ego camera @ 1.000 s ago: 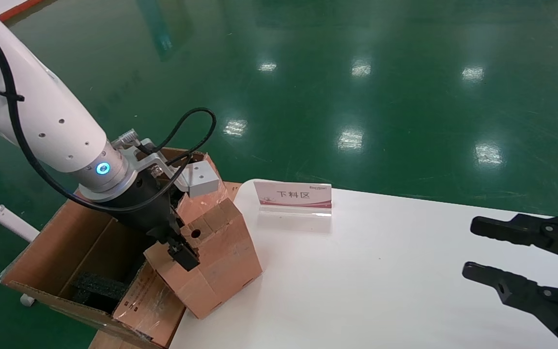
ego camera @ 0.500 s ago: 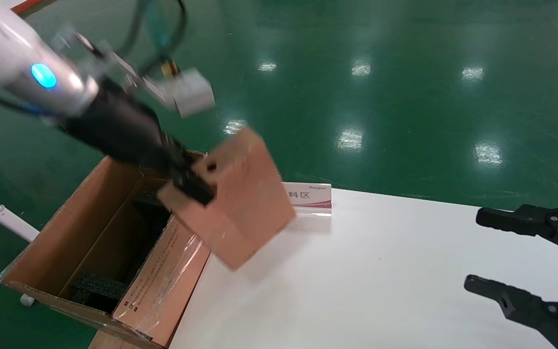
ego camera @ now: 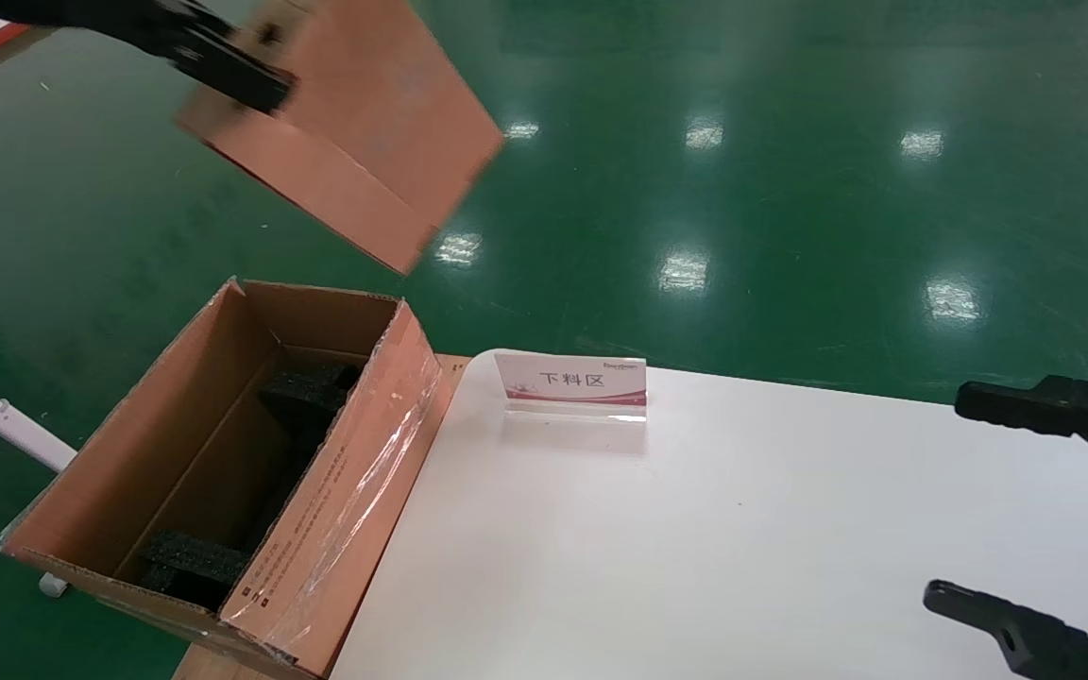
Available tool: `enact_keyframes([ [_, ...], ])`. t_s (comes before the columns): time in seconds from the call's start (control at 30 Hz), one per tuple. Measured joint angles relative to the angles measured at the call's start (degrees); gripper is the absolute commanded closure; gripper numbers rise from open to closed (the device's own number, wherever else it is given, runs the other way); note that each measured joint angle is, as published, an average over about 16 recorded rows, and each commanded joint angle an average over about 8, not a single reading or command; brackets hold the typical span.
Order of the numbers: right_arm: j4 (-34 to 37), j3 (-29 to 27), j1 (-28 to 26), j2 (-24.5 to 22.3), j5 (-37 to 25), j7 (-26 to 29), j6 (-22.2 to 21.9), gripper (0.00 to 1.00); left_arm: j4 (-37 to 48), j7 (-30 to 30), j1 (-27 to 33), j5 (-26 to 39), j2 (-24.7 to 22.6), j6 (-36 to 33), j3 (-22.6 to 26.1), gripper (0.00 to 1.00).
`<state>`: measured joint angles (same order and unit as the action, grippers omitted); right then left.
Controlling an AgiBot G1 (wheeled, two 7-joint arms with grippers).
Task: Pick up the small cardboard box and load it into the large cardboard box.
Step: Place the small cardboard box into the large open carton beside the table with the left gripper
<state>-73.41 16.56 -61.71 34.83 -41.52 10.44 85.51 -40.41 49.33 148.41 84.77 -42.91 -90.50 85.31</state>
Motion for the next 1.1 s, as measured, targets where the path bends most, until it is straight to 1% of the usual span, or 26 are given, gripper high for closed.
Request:
enact_keyframes([
  [0.23, 0.0, 0.0, 0.0, 0.0, 0.0, 0.0, 0.0, 0.00, 8.8, -9.0, 2.7, 3.4, -1.0, -0.7, 5.9, 1.00],
  [0.33, 0.0, 0.0, 0.0, 0.0, 0.0, 0.0, 0.0, 0.00, 11.5, -11.7, 2.9, 4.2, -1.2, -0.9, 9.0, 1.00],
  [0.47, 0.0, 0.1, 0.0, 0.0, 0.0, 0.0, 0.0, 0.00, 14.5, -13.8, 2.7, 4.4, -1.4, -0.9, 12.8, 1.00],
  [0.77, 0.0, 0.1, 0.0, 0.0, 0.1, 0.0, 0.0, 0.00, 18.2, -14.1, 0.6, 2.5, -1.3, -0.8, 19.3, 1.00],
  [1.1, 0.0, 0.1, 0.0, 0.0, 0.1, -0.1, -0.1, 0.00, 17.4, -10.7, -2.6, -0.6, -0.2, -0.3, 23.9, 1.00],
])
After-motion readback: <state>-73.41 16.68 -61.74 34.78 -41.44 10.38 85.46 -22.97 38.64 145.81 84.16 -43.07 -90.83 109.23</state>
